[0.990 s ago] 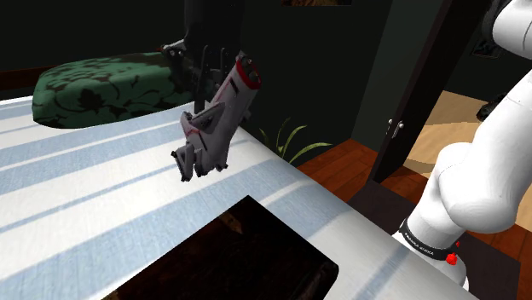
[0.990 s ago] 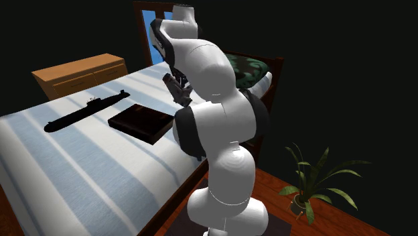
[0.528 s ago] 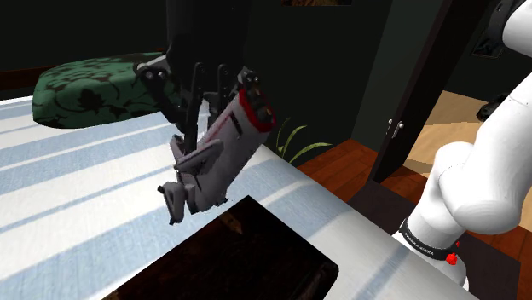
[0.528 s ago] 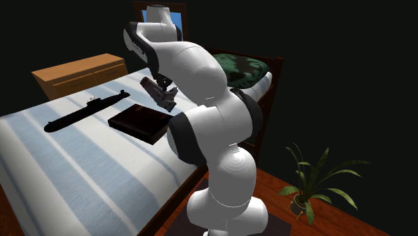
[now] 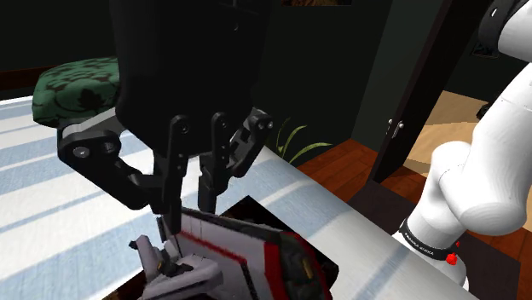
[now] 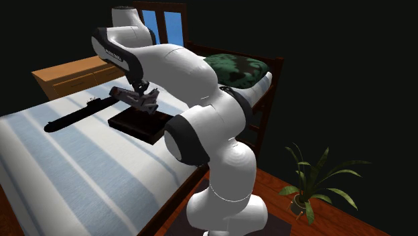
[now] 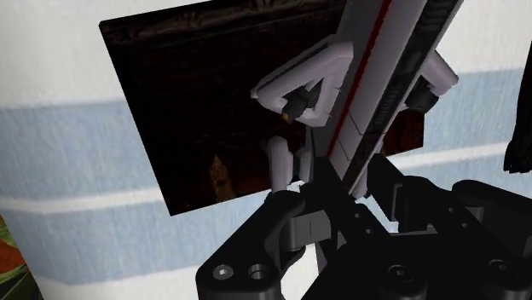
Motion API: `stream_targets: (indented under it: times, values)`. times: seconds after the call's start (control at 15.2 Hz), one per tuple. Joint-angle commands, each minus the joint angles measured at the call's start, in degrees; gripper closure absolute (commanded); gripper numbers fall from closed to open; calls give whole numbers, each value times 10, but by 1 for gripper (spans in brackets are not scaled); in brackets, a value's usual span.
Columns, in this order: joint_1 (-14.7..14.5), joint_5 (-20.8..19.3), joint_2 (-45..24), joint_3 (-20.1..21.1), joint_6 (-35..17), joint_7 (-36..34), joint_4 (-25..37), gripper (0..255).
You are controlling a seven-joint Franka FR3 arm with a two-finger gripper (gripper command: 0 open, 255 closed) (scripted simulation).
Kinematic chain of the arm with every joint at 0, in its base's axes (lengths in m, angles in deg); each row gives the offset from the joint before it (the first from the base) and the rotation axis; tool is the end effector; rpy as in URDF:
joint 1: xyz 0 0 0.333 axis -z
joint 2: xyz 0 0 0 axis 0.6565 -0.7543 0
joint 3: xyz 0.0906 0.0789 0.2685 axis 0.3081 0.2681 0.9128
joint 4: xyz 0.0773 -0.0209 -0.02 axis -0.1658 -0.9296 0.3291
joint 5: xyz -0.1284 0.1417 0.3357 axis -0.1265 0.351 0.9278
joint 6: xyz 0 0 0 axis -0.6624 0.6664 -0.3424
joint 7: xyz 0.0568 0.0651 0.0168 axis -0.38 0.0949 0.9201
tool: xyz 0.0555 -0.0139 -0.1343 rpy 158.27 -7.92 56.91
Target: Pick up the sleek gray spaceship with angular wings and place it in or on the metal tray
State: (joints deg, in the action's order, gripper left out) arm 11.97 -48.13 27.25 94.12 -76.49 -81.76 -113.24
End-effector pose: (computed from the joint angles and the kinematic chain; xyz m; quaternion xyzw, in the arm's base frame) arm 0.1781 0.5269 0.6189 -0.9940 0.0318 -0.0221 0.1026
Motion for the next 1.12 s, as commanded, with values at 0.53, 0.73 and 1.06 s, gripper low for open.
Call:
stream_targets:
  times: [0.53,0.73,1.06]
  values:
    - [-5,6,10,6,-69,-8,-76,255]
    - [-5,11,16,6,-93,-5,-104,255]
    - [-4,13,19,6,-108,-3,-122,255]
